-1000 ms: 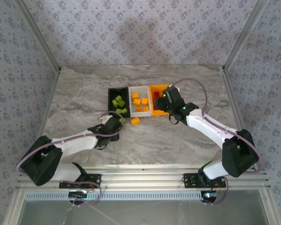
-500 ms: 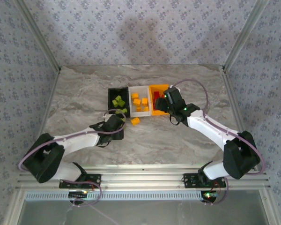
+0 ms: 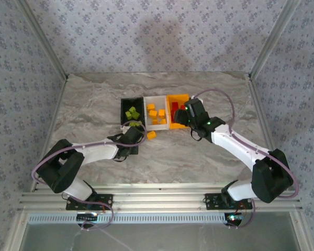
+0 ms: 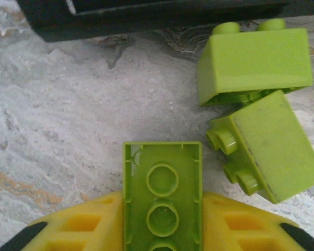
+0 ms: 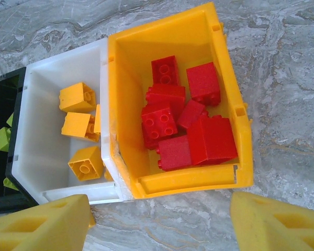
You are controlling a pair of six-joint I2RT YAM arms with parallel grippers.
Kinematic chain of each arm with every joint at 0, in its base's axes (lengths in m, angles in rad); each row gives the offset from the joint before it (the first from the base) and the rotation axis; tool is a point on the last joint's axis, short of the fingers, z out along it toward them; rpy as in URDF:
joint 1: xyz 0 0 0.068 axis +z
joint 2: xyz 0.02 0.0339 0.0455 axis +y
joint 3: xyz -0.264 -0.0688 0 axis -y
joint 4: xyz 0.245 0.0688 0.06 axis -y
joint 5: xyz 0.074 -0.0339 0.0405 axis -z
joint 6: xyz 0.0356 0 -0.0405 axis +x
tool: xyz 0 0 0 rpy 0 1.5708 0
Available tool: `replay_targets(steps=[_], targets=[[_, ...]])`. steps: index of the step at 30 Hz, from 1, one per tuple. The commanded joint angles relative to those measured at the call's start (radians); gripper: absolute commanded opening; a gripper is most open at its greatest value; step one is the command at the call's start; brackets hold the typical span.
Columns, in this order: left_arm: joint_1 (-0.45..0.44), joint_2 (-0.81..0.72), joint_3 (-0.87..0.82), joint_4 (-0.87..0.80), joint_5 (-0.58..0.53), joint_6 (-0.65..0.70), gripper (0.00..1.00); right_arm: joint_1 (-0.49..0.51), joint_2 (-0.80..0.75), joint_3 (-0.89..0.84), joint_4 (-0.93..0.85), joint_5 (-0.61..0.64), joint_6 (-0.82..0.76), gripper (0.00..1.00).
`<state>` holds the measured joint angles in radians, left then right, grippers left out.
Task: Sort the legos into containers by color
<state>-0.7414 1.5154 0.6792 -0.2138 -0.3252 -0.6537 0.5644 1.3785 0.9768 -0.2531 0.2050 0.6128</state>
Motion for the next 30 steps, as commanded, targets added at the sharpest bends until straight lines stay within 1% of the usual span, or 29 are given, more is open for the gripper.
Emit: replay_targets(steps=[1,3,4,8,10,12,15,18,23,26,28,30], targets=[[0.014,-0.03,-0.041,-0.049,0.003,-0.015,0.29,-0.008,-0.03,-0.017,0.006,0.002,0.009,0.73],[0.011,-0.093,-0.052,-0.081,0.013,-0.024,0.26,-0.011,-0.037,-0.025,0.008,0.005,0.009,0.73],[0.009,-0.132,-0.053,-0.101,0.016,-0.026,0.26,-0.012,-0.041,-0.031,0.01,0.005,0.033,0.73],[0.004,-0.272,0.0,-0.192,0.006,-0.027,0.25,-0.017,-0.072,-0.065,0.024,0.006,0.047,0.73],[0.005,-0.299,0.053,-0.221,-0.013,-0.017,0.25,-0.017,-0.089,-0.086,0.032,0.005,0.055,0.73],[0.016,-0.285,0.123,-0.225,-0.038,0.0,0.26,-0.018,-0.105,-0.105,0.038,0.005,0.063,0.73],[0.052,-0.185,0.245,-0.206,-0.044,0.03,0.26,-0.018,-0.114,-0.125,0.041,0.005,0.066,0.73],[0.1,-0.038,0.381,-0.196,-0.035,0.054,0.26,-0.02,-0.119,-0.132,0.027,0.006,0.067,0.73],[0.17,0.153,0.541,-0.19,-0.035,0.075,0.26,-0.025,-0.154,-0.156,0.022,0.008,0.068,0.73],[0.201,0.236,0.609,-0.186,-0.023,0.09,0.26,-0.028,-0.178,-0.168,0.018,0.01,0.068,0.73],[0.211,0.278,0.648,-0.183,-0.025,0.104,0.28,-0.03,-0.189,-0.174,0.016,0.01,0.069,0.73],[0.221,0.325,0.688,-0.194,-0.023,0.112,0.33,-0.032,-0.197,-0.183,0.017,0.01,0.071,0.73]])
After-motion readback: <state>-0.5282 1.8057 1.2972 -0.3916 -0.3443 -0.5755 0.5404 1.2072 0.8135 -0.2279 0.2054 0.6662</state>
